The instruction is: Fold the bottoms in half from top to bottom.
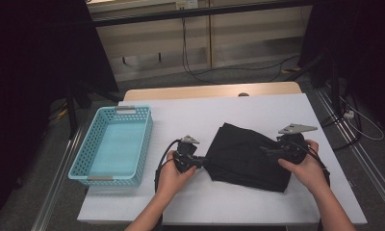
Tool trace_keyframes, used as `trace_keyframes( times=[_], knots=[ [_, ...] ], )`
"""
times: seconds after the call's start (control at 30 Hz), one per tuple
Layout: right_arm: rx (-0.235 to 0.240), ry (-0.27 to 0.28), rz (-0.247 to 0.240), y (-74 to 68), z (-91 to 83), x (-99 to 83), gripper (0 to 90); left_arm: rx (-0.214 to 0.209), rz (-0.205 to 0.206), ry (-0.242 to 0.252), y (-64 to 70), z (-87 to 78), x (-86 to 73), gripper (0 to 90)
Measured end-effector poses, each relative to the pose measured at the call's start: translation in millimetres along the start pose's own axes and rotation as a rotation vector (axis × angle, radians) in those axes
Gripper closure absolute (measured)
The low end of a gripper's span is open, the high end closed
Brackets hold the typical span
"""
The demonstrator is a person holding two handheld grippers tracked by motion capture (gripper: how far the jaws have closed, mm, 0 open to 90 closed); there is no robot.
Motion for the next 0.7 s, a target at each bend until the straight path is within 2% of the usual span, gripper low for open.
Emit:
trace_keyframes(
  times=[0.23, 0.4, 0.47, 0.57, 0.63, 0.7],
  knots=[
    [0.004, 0.014, 0.014, 1.5, -3.2, 1.2, 23.9, 0.003, -0.045, -0.017, -10.5, -12.0, 0.1, 86.9],
    [-0.004, 0.017, 0.016, 4.2, -3.7, 1.1, 23.2, 0.014, -0.078, -0.006, -26.1, -23.3, 0.2, 86.9],
    [-0.007, 0.017, 0.021, 5.6, -4.0, 0.8, 23.0, 0.027, -0.087, -0.003, -33.4, -28.0, -0.4, 86.9],
    [-0.008, 0.022, 0.02, 6.1, -4.0, 1.5, 22.7, 0.07, -0.085, 0.015, -45.6, -36.0, 0.7, 86.7],
    [-0.007, 0.021, 0.022, 4.9, -3.2, 1.9, 23.4, 0.096, -0.099, 0.034, -52.9, -42.4, 3.6, 86.7],
    [-0.001, 0.017, 0.014, 2.3, -0.9, 1.8, 25.3, 0.115, -0.093, 0.04, -57.2, -46.1, 5.0, 86.6]
  ],
)
Point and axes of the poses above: each handheld gripper's, and its own axes: z roughly forward along the jaws, x roughly out of its top, y roughly to its right, the point moved 10 cm from there along z, roughly forward along the jaws, and after that the axes turned 6 degrees about -y, right-handed, at the moved point
